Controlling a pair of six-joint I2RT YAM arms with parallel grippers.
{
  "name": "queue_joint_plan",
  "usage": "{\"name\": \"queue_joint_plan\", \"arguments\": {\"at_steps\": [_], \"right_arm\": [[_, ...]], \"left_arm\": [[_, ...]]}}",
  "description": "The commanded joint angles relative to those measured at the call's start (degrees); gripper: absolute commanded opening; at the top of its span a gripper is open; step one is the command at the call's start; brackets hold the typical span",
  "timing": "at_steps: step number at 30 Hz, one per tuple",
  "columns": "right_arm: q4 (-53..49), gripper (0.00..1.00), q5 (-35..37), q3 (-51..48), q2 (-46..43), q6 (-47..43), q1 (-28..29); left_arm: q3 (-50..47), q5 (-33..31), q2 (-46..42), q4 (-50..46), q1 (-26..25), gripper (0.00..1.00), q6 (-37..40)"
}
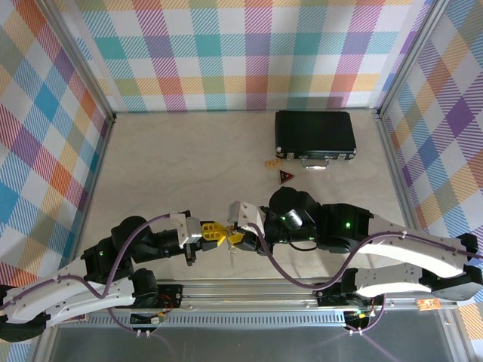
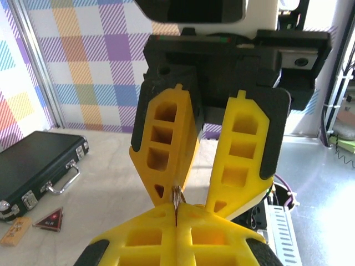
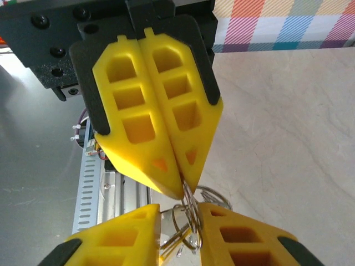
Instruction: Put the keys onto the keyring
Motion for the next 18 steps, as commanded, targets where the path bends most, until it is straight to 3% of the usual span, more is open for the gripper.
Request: {"name": "queue_joint_plan", "arguments": {"at_steps": [1, 9, 18], "right_arm": [[2.95, 0.23, -0.49, -1.31, -1.75, 1.69, 0.48], [3.80, 0.19, -1.35, -2.01, -3.67, 2.00, 0.50], [4.59, 0.04, -1.81, -2.97, -4.36, 2.06, 0.51]], "left_arm": [[-0.15, 2.61, -1.28, 5.81, -0.14, 0.00, -1.19], [-0.50, 7.76, -1.33, 8.07, -0.15, 0.00, -2.57], [-0.35, 8.08, -1.77, 9.45, -0.10, 0.00, -2.65]]}}
